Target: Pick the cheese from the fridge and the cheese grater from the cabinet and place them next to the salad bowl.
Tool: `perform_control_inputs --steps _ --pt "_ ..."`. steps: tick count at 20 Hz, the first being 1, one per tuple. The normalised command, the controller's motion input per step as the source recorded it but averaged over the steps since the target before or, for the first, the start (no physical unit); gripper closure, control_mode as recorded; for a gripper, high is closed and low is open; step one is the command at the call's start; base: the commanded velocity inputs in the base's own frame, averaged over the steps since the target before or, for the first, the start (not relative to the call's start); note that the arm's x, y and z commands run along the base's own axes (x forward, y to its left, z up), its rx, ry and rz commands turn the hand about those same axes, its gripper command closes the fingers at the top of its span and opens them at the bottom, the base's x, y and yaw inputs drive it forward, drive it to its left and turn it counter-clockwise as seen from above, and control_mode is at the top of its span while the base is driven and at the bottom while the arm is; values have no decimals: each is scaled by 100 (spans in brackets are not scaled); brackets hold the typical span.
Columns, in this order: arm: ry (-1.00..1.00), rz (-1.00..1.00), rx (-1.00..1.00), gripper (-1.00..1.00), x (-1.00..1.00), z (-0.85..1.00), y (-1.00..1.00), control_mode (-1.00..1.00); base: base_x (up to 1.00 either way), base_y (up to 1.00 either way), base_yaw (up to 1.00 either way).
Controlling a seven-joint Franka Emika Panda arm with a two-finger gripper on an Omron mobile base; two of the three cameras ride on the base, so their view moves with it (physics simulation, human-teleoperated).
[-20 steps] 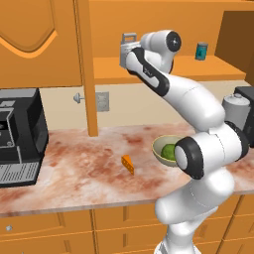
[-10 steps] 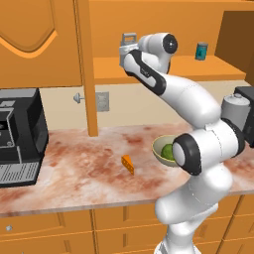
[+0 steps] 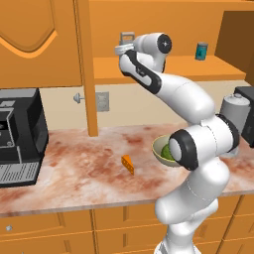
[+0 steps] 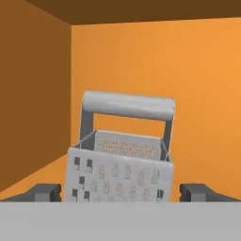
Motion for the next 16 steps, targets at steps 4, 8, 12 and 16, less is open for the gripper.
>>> perform_control_inputs --steps 4,8,12,16 --pt "0 0 0 -100 0 -1 34 -100 0 0 0" --pt "0 0 0 -100 0 0 32 -100 0 0 0" --pt "0 0 0 -100 1 -4 23 -100 0 0 0" --pt "0 0 0 100 4 -10 24 -100 0 0 0"
